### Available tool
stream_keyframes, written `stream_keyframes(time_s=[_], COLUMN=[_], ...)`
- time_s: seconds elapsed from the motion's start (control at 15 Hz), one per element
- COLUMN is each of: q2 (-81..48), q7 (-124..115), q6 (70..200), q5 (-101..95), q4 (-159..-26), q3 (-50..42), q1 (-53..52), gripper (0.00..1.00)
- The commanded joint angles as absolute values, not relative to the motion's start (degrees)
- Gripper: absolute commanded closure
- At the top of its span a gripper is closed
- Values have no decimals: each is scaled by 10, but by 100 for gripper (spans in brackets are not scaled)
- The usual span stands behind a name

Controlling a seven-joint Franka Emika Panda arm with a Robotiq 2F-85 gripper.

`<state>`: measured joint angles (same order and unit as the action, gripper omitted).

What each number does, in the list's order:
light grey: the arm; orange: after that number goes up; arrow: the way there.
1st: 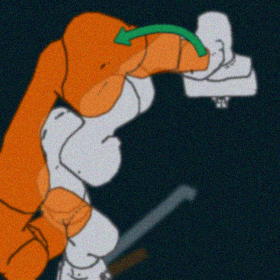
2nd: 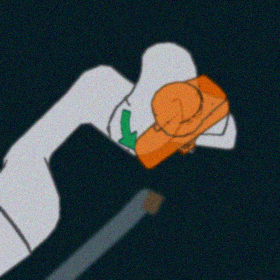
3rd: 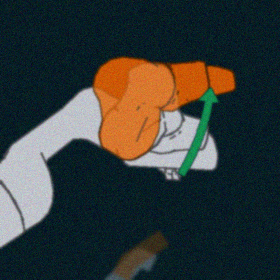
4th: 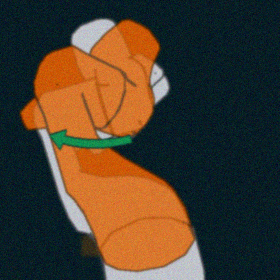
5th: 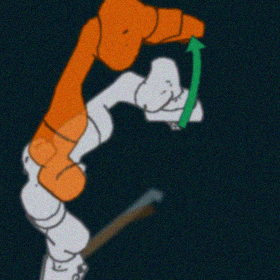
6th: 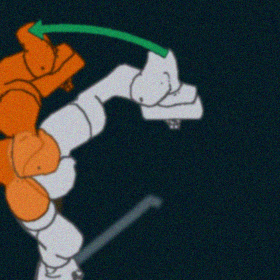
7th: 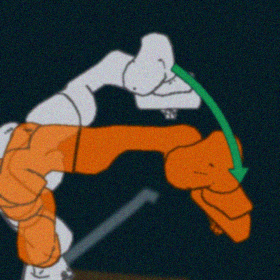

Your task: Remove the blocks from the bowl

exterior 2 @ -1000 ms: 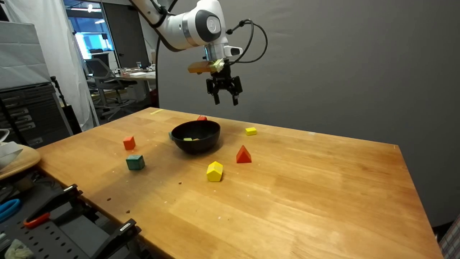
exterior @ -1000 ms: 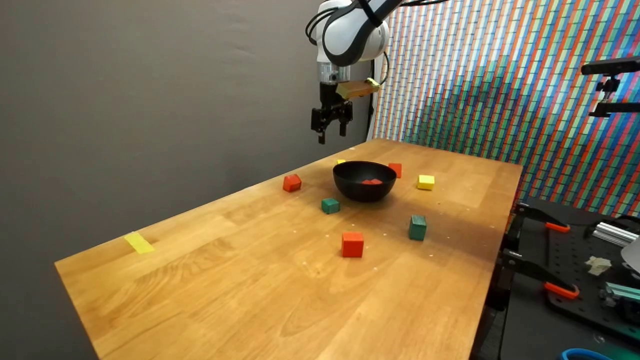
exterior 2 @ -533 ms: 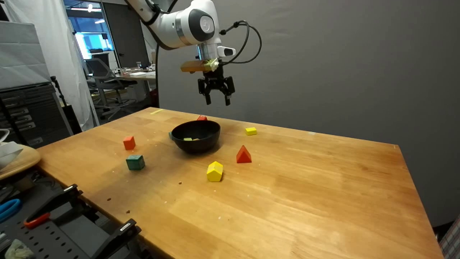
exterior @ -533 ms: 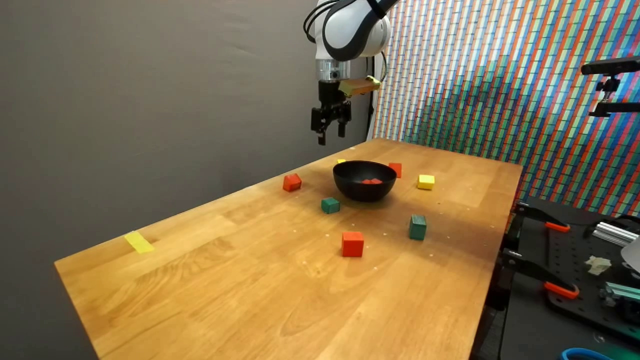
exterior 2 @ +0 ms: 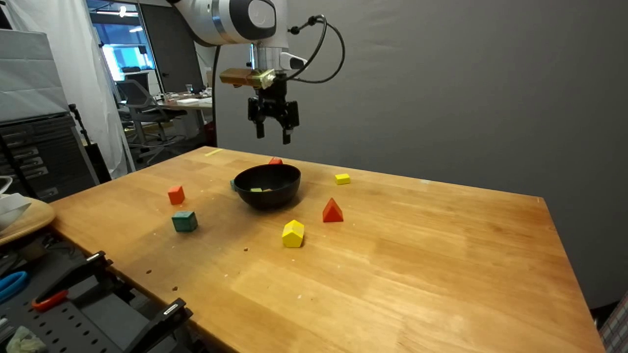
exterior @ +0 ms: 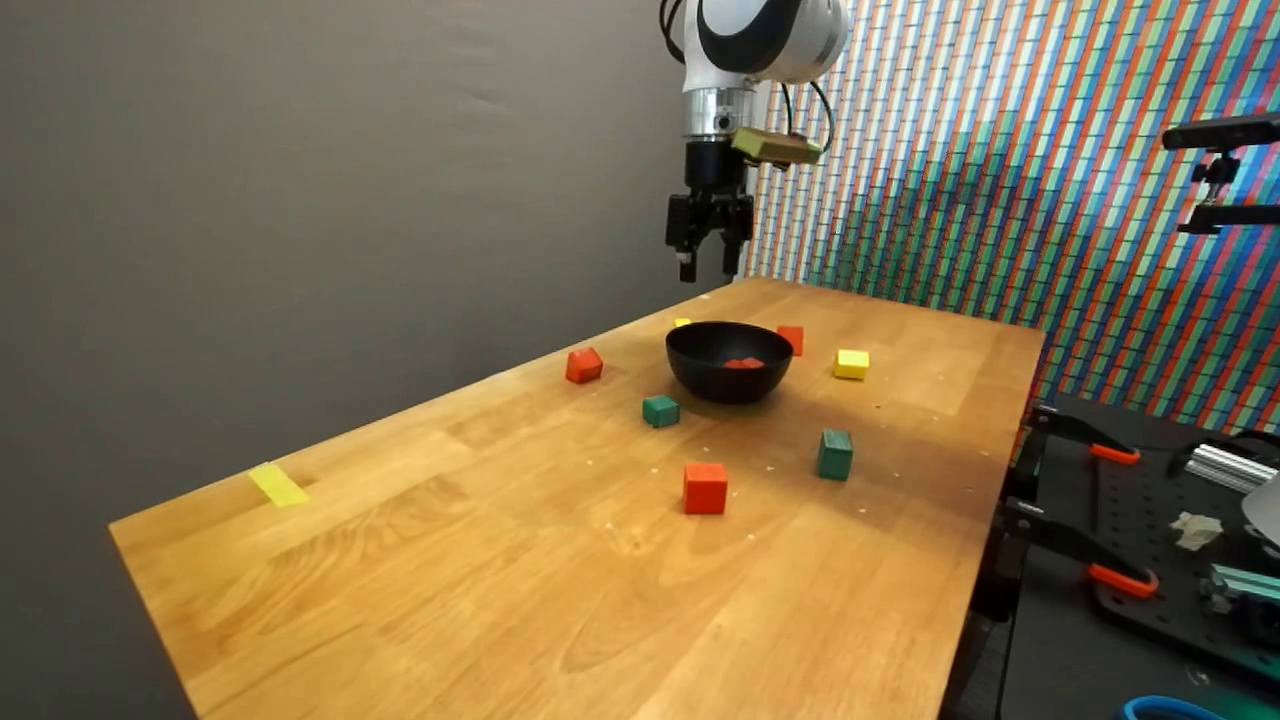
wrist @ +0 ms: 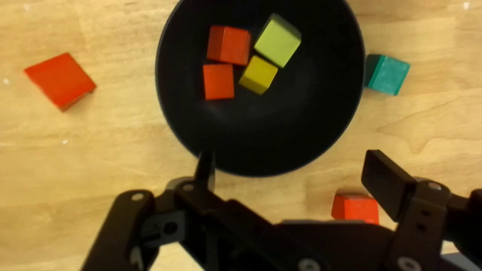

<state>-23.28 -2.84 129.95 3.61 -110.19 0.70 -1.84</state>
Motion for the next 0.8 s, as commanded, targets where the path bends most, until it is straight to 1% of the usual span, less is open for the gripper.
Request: stream_keyframes(time_s=[0.0,0.07,0.13,0.2,0.27,0.4,0.47,0.53,0.73], q2=[-212,-220,-231,-239,-249,-262,-269,-277,-294], q7=[23,16,12,16,17,28,31,34,38], q6=[1308,1321,1340,1343,1345,1348,1348,1347,1344], q5=[93,85,73,66,63,70,71,72,71], q4=[-1161,-1166,-1170,-1170,-1169,-1169,-1168,-1166,-1165], q3=[25,18,11,9,7,11,13,15,18], q1=[11,9,7,8,9,15,16,16,15], gripper=[11,16,24,29,24,18,12,15,16])
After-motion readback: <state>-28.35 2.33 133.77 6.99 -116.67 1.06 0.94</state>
